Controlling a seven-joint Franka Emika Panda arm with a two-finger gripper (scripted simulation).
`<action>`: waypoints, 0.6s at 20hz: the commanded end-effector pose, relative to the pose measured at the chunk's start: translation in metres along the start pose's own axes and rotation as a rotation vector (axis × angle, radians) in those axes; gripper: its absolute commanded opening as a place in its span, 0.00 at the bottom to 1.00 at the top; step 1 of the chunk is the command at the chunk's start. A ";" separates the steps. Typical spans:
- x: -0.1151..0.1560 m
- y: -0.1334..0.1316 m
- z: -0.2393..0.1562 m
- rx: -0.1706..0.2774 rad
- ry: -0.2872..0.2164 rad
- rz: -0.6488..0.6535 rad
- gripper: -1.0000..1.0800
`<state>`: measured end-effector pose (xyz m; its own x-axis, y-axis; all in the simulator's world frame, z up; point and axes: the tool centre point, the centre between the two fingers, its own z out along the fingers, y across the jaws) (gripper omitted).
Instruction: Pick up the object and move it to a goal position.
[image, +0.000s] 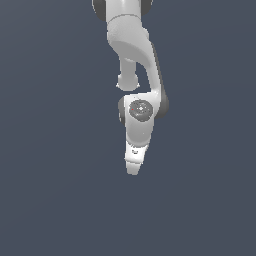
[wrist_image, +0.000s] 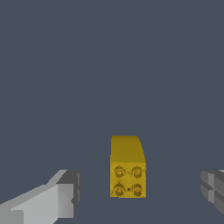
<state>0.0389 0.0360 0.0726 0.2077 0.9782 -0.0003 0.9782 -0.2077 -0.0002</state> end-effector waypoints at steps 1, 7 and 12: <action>0.000 0.000 0.001 0.000 0.000 -0.008 0.96; 0.000 0.000 0.010 0.000 0.000 -0.004 0.96; 0.000 -0.001 0.036 0.000 0.000 -0.007 0.96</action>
<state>0.0385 0.0361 0.0448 0.2018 0.9794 -0.0001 0.9794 -0.2018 0.0005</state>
